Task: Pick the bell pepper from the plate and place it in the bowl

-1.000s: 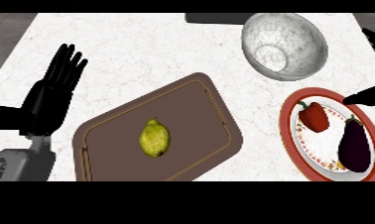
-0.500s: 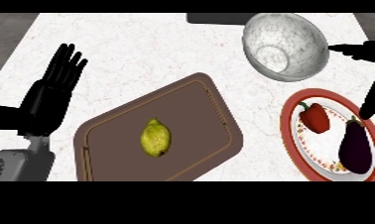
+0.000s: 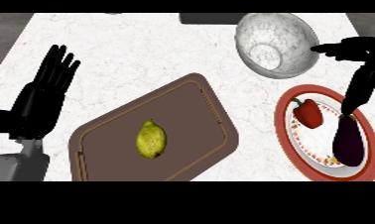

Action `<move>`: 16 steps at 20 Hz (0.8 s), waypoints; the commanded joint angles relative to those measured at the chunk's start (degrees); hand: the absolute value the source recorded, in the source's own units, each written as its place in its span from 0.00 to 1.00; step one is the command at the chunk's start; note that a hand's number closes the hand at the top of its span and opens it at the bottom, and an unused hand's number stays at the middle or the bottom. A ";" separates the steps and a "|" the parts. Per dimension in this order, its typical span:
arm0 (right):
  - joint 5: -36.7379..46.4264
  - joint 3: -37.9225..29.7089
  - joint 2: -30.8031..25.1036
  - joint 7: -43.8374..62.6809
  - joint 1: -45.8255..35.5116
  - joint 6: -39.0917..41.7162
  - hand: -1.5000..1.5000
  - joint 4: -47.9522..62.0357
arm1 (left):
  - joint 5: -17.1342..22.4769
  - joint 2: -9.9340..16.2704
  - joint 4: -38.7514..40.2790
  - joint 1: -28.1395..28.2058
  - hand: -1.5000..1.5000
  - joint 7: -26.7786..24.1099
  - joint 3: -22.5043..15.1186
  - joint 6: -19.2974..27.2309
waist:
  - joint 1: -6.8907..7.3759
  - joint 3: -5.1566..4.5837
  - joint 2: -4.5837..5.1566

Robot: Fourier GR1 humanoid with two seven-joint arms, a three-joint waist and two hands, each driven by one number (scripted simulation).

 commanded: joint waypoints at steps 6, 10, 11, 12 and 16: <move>2.23 -5.27 1.64 3.25 12.77 -1.33 0.00 -13.02 | -1.48 -2.26 1.26 0.81 0.50 -1.28 1.96 -2.58 | -0.77 0.03 -0.05; 9.85 -5.32 2.24 -3.22 14.27 -6.54 0.00 -13.76 | -1.54 -1.40 2.98 -3.13 0.50 1.72 3.75 -1.93 | -0.63 0.05 0.07; 11.19 -4.74 4.19 -3.46 16.70 -9.85 0.00 -15.96 | -3.28 -3.78 -0.65 -0.18 0.50 0.37 1.14 -0.70 | -0.57 0.06 0.00; 13.58 -4.32 4.50 -6.53 15.69 -9.31 0.00 -12.20 | 0.73 0.22 -0.28 -1.74 0.50 4.36 5.23 -4.04 | -0.22 0.07 0.09; 17.35 -6.50 4.69 -11.98 18.28 -10.56 0.00 -11.81 | -3.90 -4.88 0.14 1.05 0.50 -0.21 2.57 -2.16 | -0.16 0.06 0.09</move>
